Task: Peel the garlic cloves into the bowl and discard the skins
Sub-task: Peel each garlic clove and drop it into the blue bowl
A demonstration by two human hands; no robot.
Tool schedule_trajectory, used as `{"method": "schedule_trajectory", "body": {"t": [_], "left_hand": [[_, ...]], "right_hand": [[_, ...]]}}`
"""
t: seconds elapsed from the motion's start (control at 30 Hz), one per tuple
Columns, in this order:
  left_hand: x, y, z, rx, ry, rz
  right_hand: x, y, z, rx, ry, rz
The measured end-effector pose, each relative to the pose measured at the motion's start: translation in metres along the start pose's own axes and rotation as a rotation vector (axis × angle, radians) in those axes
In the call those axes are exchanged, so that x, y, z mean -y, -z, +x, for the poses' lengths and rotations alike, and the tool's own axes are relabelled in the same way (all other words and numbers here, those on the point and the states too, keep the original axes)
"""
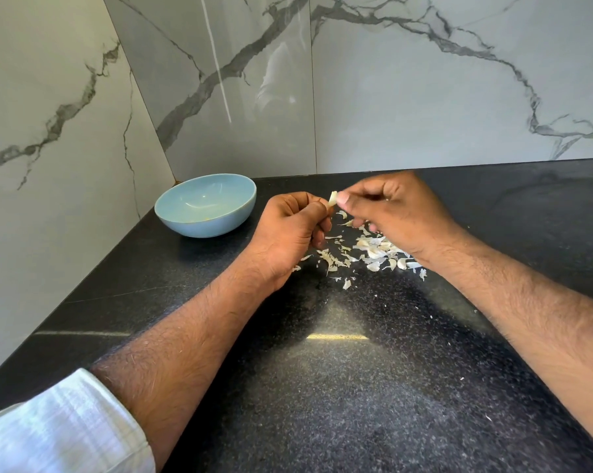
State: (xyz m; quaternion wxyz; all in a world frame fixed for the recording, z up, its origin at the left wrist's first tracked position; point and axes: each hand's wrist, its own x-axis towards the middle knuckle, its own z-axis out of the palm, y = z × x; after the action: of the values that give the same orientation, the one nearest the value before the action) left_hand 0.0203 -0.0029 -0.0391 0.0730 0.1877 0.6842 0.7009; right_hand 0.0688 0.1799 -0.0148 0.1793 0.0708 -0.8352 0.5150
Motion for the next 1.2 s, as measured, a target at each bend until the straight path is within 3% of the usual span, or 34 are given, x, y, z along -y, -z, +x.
{"method": "schedule_trajectory", "body": {"t": [0.17, 0.53, 0.9, 1.2], "left_hand": [[-0.003, -0.003, -0.004, -0.001, -0.073, 0.159], [-0.006, -0.007, -0.011, 0.017, -0.247, 0.292], [-0.007, -0.002, -0.01, -0.049, -0.164, 0.331], [-0.006, -0.002, -0.01, -0.058, -0.292, 0.527]], "right_hand": [[-0.003, -0.006, 0.0, -0.042, 0.068, 0.058], [-0.001, -0.004, 0.005, 0.061, -0.458, 0.666], [-0.005, -0.006, 0.003, 0.047, -0.313, 0.448], [-0.003, -0.006, 0.003, 0.079, -0.229, 0.24]]}}
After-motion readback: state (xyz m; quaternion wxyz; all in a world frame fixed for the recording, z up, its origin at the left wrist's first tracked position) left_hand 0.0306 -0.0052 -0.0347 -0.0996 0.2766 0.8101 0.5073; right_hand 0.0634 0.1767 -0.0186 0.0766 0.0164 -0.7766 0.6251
